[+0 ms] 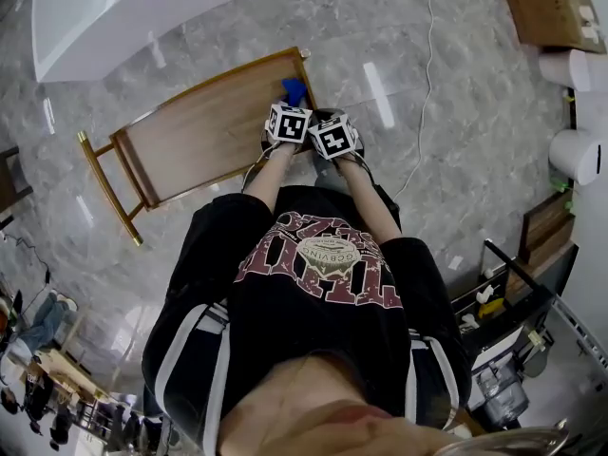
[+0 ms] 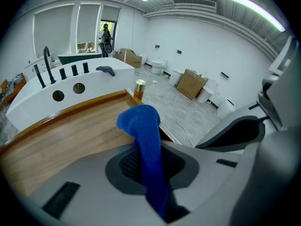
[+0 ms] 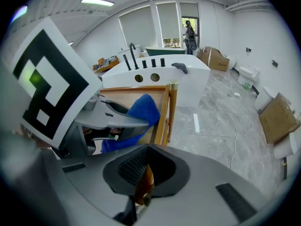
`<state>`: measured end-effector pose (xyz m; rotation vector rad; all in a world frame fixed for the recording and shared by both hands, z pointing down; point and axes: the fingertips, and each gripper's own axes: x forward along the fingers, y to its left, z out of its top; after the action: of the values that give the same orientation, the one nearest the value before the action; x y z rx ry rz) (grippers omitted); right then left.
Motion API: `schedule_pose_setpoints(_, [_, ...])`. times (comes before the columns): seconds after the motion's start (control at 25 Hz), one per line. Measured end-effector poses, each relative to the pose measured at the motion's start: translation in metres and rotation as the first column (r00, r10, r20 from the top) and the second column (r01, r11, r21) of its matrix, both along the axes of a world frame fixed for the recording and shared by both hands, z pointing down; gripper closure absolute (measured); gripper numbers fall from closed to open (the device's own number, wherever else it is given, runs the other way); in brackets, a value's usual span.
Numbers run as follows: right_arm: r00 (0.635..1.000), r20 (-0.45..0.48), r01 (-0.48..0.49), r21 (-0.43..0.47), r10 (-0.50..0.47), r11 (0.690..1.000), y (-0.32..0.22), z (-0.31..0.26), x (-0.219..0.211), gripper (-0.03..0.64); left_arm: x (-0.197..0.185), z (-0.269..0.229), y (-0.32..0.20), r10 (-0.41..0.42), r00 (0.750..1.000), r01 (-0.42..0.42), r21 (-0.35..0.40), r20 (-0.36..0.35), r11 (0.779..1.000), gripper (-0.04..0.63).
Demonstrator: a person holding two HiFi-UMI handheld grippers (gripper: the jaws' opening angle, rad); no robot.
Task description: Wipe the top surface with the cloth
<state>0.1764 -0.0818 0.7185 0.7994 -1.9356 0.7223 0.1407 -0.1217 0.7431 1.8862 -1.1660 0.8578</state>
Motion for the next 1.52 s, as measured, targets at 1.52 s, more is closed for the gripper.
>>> schedule_pose_setpoints(1.52, [0.983,-0.004,0.183,-0.005,-0.183,0.983,0.009,0.006,-0.09,0.598,-0.108,0.009,0.039,-0.147,0.988,0.145,-0.057,-0.039,0.988,0.497])
